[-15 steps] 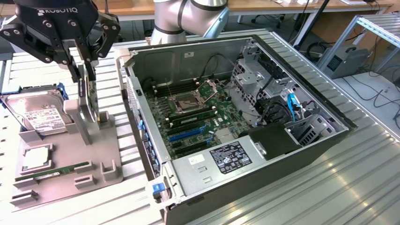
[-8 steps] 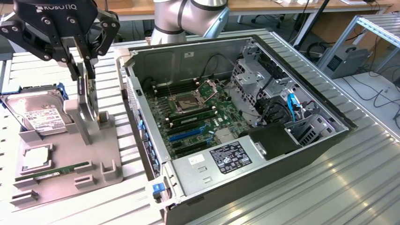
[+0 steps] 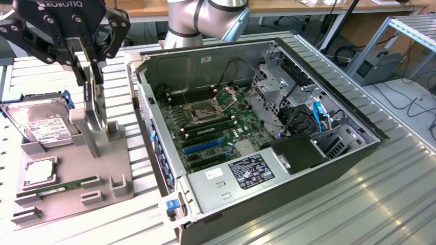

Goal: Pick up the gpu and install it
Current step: 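Pick up the gpu and move the gpu toward the slot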

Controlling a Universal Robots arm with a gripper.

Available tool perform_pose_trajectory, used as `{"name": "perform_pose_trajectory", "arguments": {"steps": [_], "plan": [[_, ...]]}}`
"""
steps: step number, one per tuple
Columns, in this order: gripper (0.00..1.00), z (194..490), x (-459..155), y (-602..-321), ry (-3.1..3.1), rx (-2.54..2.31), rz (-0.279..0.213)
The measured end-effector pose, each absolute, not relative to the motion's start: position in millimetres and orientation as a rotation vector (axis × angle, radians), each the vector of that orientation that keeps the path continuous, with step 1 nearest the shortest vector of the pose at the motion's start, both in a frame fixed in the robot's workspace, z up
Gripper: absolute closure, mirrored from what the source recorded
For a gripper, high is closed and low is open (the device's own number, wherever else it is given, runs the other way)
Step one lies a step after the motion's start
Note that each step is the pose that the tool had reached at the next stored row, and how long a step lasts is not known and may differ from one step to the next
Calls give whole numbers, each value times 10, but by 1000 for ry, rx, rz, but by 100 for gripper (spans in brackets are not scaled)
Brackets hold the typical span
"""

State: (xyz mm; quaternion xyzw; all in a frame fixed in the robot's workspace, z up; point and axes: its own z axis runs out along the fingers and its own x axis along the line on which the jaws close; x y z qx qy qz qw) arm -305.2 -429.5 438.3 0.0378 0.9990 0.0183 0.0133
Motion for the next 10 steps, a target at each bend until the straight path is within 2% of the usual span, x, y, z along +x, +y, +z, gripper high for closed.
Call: {"name": "perform_pose_trajectory", "arguments": {"steps": [10], "plan": [[73,4423,-3052,-4295,3112,118,57]]}}
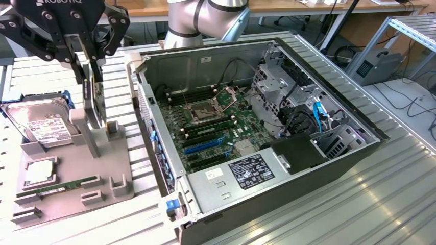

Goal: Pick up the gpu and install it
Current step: 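Pick up the gpu and move the gpu toward the slot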

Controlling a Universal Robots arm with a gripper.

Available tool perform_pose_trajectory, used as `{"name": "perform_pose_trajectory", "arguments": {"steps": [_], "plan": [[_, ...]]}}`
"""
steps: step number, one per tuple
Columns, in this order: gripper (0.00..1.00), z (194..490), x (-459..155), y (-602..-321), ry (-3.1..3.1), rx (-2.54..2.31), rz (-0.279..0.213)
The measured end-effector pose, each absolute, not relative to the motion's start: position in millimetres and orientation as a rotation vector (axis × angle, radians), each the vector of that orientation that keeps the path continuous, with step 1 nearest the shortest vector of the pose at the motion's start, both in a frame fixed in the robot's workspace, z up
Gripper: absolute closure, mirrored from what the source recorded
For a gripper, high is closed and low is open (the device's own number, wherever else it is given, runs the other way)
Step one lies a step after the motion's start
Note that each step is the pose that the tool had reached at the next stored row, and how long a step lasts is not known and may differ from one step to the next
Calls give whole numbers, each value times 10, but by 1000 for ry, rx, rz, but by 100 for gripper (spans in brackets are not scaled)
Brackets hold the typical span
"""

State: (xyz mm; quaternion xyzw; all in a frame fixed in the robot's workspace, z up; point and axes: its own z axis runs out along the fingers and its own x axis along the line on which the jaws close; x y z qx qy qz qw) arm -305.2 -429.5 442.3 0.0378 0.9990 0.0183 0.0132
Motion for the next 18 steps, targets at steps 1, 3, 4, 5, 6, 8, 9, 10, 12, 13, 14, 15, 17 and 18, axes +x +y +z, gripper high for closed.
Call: {"name": "perform_pose_trajectory", "arguments": {"steps": [1,3,4,5,6,8,9,10,12,13,14,15,17,18], "plan": [[73,4425,-3052,-4294,3112,118,57],[73,4425,-3051,-4294,3112,118,57],[73,4425,-3051,-4294,3112,118,57],[73,4426,-3051,-4294,3112,118,57],[73,4426,-3052,-4295,3112,118,57],[73,4426,-3051,-4295,3112,118,57],[73,4427,-3050,-4294,3112,118,57],[73,4427,-3045,-4294,3112,118,57],[73,4426,-3033,-4294,3112,118,57],[73,4426,-3021,-4295,3112,118,57],[73,4426,-3014,-4294,3112,118,57],[73,4426,-3006,-4294,3112,118,57],[73,4426,-2990,-4295,3112,118,57],[73,4426,-2979,-4294,3112,118,57]]}}
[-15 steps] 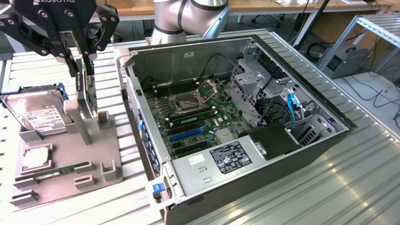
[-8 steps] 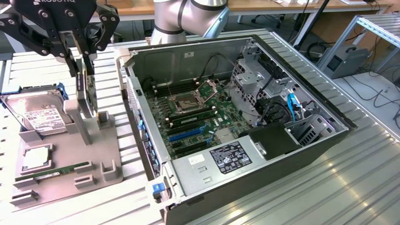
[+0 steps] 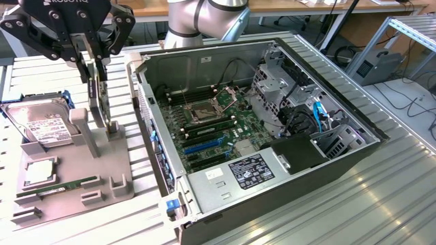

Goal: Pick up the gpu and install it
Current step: 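Pick up the gpu and move the gpu toward the slot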

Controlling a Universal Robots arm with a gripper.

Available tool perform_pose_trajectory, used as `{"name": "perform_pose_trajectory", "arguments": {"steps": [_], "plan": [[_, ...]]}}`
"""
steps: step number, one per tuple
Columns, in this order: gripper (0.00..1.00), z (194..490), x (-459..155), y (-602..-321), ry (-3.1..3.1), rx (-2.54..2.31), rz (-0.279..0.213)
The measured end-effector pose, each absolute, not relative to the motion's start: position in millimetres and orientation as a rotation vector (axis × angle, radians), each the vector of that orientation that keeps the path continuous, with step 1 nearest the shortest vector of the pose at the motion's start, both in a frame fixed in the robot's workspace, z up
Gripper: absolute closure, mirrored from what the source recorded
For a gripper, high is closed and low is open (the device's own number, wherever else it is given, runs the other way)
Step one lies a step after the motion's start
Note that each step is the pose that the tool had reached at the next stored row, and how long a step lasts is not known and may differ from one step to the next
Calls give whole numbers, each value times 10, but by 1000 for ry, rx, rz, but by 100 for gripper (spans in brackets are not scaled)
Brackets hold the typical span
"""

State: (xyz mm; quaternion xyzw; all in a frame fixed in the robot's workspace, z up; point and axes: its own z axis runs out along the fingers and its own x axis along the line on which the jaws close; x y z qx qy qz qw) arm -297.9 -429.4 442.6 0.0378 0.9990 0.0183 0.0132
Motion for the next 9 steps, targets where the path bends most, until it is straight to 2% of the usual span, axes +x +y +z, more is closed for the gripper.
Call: {"name": "perform_pose_trajectory", "arguments": {"steps": [9], "plan": [[73,4426,-2898,-4294,3112,118,57]]}}
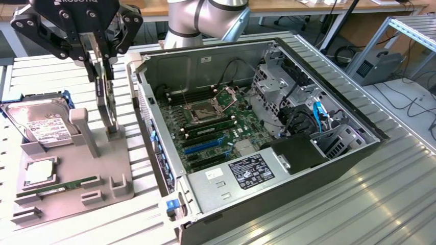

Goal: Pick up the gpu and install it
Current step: 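Pick up the gpu and move the gpu toward the slot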

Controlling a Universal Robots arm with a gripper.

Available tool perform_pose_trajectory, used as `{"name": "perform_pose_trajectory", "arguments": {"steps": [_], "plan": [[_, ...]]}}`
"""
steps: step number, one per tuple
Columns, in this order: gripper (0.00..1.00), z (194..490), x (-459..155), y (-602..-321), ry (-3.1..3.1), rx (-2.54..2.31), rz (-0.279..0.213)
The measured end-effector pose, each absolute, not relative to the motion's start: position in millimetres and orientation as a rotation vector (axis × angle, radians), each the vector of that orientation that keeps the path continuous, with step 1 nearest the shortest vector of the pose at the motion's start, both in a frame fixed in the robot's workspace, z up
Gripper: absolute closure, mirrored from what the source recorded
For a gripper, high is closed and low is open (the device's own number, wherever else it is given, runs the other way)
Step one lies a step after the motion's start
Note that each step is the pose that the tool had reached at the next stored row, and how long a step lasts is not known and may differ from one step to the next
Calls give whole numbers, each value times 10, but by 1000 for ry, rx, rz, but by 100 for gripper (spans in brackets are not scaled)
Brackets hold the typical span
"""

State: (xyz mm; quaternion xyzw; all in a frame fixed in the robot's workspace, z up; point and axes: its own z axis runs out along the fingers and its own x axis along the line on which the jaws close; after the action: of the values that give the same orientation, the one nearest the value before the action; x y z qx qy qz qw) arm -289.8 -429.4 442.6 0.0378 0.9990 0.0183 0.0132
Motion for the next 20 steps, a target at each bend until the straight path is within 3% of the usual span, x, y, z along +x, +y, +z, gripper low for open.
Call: {"name": "perform_pose_trajectory", "arguments": {"steps": [20], "plan": [[73,4426,-2736,-4294,3112,118,57]]}}
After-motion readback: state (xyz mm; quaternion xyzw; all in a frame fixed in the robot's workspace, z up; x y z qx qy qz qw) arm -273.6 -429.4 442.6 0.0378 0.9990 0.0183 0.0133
